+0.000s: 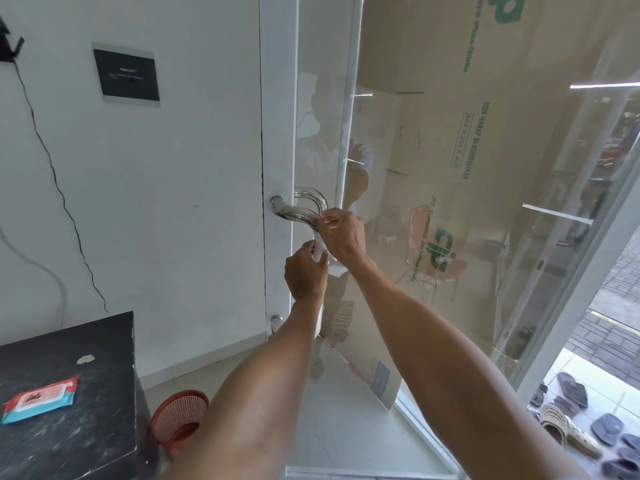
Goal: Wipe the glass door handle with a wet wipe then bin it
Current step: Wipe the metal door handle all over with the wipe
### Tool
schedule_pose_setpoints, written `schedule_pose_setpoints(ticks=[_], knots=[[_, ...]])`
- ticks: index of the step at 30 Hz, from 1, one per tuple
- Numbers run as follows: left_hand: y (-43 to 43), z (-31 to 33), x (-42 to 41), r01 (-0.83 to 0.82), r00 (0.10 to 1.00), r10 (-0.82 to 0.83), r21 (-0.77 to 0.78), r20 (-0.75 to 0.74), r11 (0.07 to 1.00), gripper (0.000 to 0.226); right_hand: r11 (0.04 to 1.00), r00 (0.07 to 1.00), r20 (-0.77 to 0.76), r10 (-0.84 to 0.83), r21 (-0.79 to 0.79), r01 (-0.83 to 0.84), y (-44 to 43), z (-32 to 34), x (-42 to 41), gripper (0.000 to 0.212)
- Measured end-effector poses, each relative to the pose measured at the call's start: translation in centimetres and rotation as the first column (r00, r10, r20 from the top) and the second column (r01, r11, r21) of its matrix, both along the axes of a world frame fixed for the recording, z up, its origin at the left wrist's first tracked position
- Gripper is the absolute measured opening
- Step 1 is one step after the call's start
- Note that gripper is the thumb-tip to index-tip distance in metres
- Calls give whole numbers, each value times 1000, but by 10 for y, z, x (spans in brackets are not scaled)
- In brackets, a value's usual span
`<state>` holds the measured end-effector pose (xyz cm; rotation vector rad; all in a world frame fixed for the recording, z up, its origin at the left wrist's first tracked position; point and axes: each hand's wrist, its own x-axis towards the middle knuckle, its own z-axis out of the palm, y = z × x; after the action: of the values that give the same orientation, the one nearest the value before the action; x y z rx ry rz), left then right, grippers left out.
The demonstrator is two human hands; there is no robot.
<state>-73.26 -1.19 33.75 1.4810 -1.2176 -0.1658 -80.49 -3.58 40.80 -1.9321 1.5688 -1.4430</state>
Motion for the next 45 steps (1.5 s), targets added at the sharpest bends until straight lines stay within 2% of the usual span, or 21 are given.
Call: schedule_pose_setpoints(ticks=[4,9,15,19,22,28,38,45], knots=[[-3,-2,1,15,1000,-15,19,5,1000,31,999,999,-36,27,-46,-29,-5,5,3,30],[1,-12,-1,16,996,-18,32,82,999,35,997,995,-61,75,-20,-76,-8,1,-5,35],[-2,-31,2,70,996,-75,85,57,994,29,993,990,-89,111,48,-107,-13,6,-9,35],[-9,-18,6,43,995,-48,55,90,998,38,993,984,-140,108,59,-100,-16,8,-9,34],[-17,1,6,34,998,-34,3,62,999,38,992,980,-161,112,80,-100,-17,9,-9,34],[-25,-14,7,49,992,-56,60,115,997,33,994,981,-176,87,80,-74,-23,8,-8,34],[-25,-55,15,177,984,-174,175,-31,968,30,995,977,-197,77,70,-65,-28,7,-5,29],[-19,-55,13,167,981,-153,119,-121,979,52,994,972,-212,101,69,-88,-30,8,-8,31]])
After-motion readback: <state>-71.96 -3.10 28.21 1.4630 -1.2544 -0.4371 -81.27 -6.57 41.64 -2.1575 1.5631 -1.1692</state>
